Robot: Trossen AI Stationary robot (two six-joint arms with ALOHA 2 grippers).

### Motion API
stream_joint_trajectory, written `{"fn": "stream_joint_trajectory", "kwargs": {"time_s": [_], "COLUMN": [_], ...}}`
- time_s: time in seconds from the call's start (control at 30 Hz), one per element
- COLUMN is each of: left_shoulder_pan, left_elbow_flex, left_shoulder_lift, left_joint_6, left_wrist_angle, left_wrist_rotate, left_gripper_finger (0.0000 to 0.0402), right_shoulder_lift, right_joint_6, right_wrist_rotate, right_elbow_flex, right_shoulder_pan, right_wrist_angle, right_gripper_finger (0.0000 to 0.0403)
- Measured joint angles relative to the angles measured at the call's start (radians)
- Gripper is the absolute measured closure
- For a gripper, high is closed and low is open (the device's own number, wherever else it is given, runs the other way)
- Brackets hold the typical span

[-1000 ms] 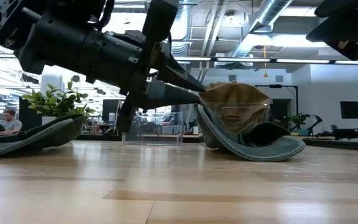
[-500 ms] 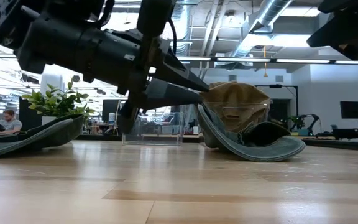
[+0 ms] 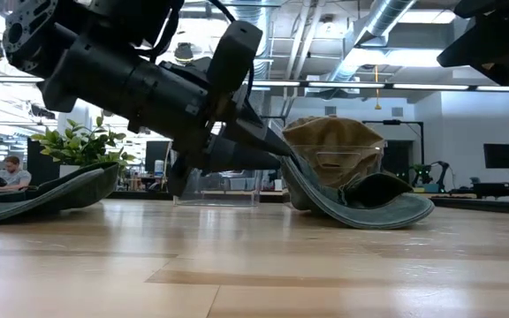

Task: Pick & Place hat
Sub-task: Put the right blue cap into the left transparent bin

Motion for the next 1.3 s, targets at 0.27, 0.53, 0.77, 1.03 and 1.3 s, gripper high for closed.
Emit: {"fn": "stream_joint_trajectory", "kwargs": {"time_s": [0.27,0.53,0.77,1.03,1.3], "left_shoulder_pan": [0.010,0.037,0.068,0.078,0.094], "left_elbow_flex": [0.000,0.000,0.000,0.000,0.000], "left_shoulder_lift": [0.000,0.000,0.000,0.000,0.000], "left_joint_6": [0.000,-0.028,-0.056,-0.099,-0.087], "left_wrist_angle": [-0.002,0.002,0.002,0.001,-0.008], "left_wrist_rotate": [0.003,0.003,0.071,0.078,0.099], "left_gripper_finger": [0.0289,0.0261,0.0259,0.0273,0.0322], "right_shoulder_lift": [0.000,0.000,0.000,0.000,0.000], "right_joint_6": [0.000,-0.001,-0.008,-0.009,-0.009], "right_wrist_rotate": [-0.010,-0.010,-0.009,-0.009,0.002], "right_elbow_flex": [0.000,0.000,0.000,0.000,0.001], "right_shoulder_pan": [0.000,0.000,-0.005,-0.014,-0.030], "right_wrist_angle": [-0.001,-0.001,-0.001,-0.002,-0.003], "right_gripper_finger": [0.0198,0.0198,0.0198,0.0198,0.0198]}}
